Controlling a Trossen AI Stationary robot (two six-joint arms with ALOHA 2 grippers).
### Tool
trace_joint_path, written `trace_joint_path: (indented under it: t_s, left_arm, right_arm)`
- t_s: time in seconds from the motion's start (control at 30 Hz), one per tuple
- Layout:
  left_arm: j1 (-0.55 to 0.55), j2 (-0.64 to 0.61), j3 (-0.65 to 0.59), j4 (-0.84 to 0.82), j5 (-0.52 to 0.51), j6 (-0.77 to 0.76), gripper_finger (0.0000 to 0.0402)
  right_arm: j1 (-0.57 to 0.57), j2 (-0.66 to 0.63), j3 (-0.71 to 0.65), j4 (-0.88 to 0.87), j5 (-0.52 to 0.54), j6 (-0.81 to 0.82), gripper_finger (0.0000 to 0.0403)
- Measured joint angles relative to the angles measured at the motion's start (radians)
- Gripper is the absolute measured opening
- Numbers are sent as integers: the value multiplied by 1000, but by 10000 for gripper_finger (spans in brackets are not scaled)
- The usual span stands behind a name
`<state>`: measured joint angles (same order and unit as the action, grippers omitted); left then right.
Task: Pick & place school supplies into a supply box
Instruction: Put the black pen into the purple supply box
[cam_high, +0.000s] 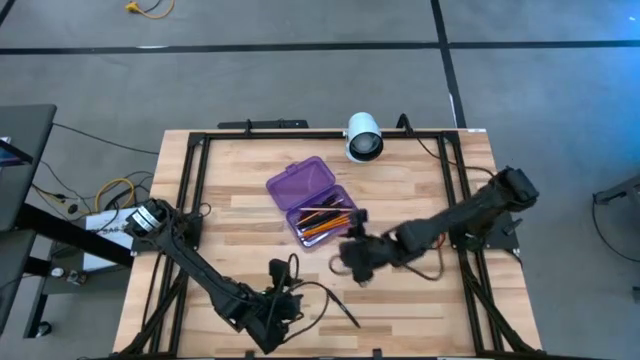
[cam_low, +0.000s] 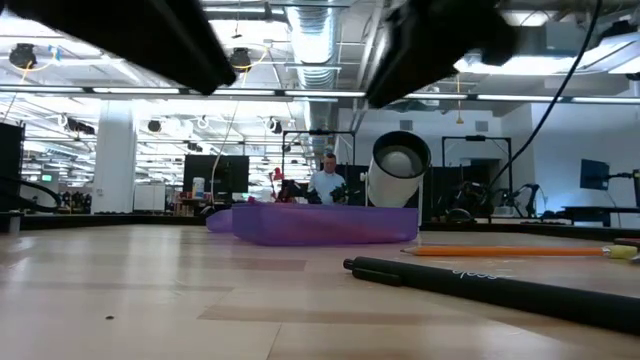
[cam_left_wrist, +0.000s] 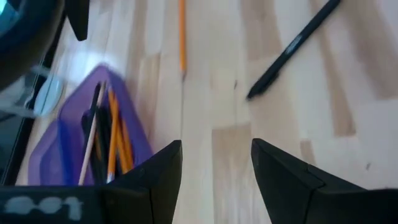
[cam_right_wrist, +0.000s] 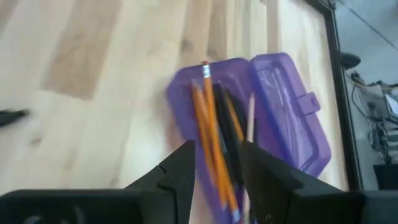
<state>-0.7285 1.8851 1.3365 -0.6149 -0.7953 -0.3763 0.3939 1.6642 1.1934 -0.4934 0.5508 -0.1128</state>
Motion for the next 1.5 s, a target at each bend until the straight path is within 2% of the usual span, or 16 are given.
trace_joint_path:
  t_s: [0.13, 0.4, 0.57, 0.77, 1.03, 1.23, 1.37, 1.5]
  left_arm:
    - [34, 0, 0, 110, 72, 139, 185]
    - [129, 57, 0, 293, 308, 382, 185]
    - [185, 116, 3, 385, 410, 456, 185]
    - [233, 173, 12, 484, 513, 553, 185]
    - [277, 196, 31, 480, 637, 618, 185]
    - [300, 196, 32, 476, 659, 651, 185]
    - [310, 240, 30, 485, 706, 660, 177]
    - [312, 276, 45, 515, 708, 661, 163]
  right_arm:
    - [108, -33, -1, -136, 70, 175, 121]
    - [305, -21, -9, -341, 82, 570, 119]
    - [418, -23, -65, -335, 89, 765, 118]
    - [521, -23, -129, -338, 151, 974, 118]
    - [567, -23, -165, -332, 175, 1106, 118]
    - [568, -23, -182, -286, 185, 1108, 118]
    - [568, -22, -188, -277, 185, 1108, 118]
    - [572, -22, -188, -270, 185, 1106, 118]
